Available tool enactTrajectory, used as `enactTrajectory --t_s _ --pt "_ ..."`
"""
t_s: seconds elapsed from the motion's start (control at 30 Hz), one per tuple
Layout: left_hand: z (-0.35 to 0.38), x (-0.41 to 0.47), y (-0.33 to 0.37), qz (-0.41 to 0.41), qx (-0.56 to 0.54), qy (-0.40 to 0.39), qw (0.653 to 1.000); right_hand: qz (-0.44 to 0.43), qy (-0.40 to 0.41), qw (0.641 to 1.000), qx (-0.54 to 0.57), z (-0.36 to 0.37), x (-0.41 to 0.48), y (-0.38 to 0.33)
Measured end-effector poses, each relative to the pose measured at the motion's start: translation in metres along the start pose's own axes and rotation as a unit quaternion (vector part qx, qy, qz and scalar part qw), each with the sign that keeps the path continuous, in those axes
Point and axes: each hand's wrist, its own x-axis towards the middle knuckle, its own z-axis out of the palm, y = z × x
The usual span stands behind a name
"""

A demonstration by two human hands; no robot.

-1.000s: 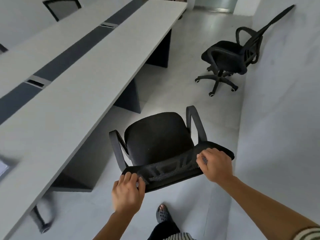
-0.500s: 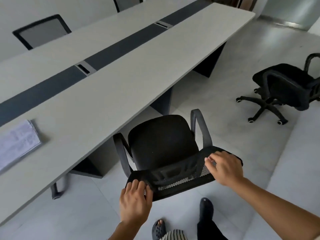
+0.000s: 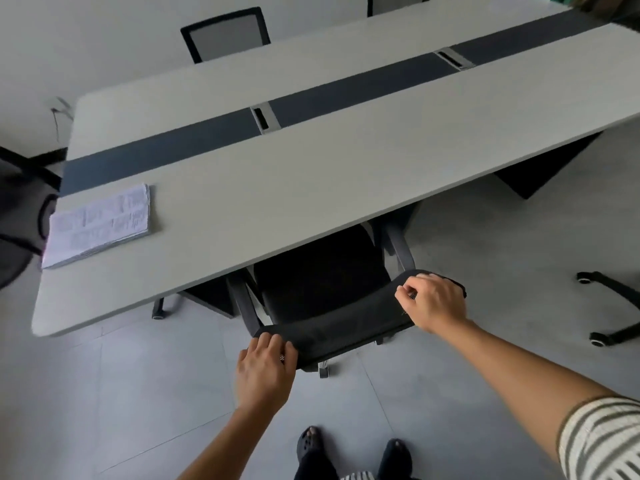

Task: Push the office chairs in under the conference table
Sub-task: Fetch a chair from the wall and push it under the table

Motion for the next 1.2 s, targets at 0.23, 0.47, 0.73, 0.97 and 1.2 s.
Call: enactTrajectory --t_s 0.23,0.47,0.73,0.97,1.2 --pt "-0.001 0.051 -0.011 -0.027 0.048 0.011 0.998 -0.024 -0.013 1.000 0.009 0.016 0.065 -0.020" --pt "-0.015 0.115 -0.063 -0.031 0.060 0.036 0.997 -0.045 -0.022 0.998 0.022 0.044 0.113 -0.072" --pt "-0.023 0.163 -0.087 -0.031 0.058 0.047 0.997 -0.040 -0.028 0.998 0.025 0.057 0.153 -0.101" --pt "-0.028 0.163 -0.089 -0.028 0.052 0.038 0.998 -0.044 -0.032 0.998 0.032 0.061 0.153 -0.102" --pt "-0.030 0.160 -0.092 -0.028 0.046 -0.008 0.998 -0.043 -0.042 0.996 0.065 0.051 0.150 -0.105"
